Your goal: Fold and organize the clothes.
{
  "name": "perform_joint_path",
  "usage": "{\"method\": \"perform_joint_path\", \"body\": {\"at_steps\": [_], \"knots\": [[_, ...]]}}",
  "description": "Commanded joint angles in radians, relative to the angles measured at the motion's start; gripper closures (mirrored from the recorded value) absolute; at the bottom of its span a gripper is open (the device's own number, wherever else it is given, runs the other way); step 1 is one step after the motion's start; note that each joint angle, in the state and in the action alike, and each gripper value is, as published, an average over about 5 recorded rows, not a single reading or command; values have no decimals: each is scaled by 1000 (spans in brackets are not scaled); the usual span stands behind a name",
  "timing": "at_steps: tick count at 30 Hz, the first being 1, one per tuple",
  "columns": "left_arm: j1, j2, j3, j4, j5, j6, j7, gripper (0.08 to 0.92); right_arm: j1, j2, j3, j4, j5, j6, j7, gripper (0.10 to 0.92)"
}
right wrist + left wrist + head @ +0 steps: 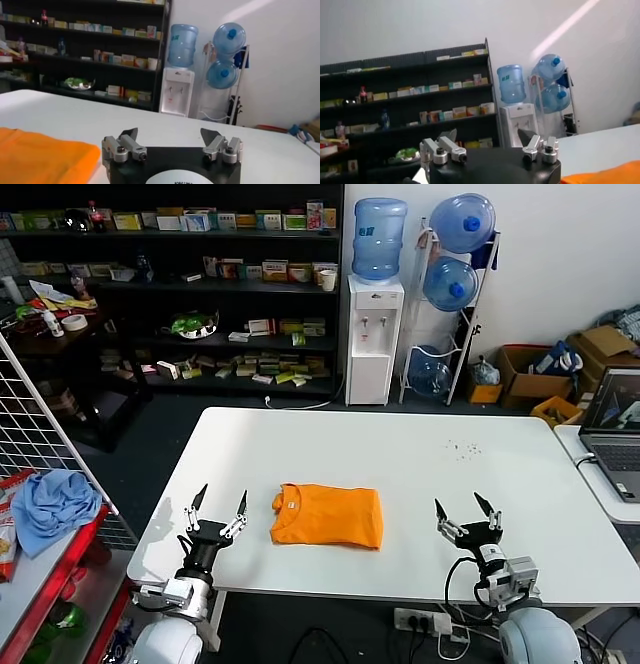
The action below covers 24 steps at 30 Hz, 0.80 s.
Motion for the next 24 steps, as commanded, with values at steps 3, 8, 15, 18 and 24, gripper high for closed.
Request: {"method": "perform_joint_path", "body": {"at_steps": [3, 8, 15, 18, 24], "knots": [[68, 67, -76, -78, 22, -22, 16, 177, -22, 28, 55, 30, -9, 23, -46, 203], [89, 63, -78, -102, 25, -3, 17, 177, -26, 31, 54, 39, -10, 19, -45, 203], [100, 60, -75, -105, 23, 3, 12, 177, -32, 34, 55, 51, -20, 5, -46, 203], [102, 58, -73, -108, 23, 6, 10, 177, -35, 33, 56, 58, -21, 0, -48, 203], [105, 55, -72, -111, 26, 9, 8, 177, -38, 31, 62, 66, -18, -6, -47, 203]]}}
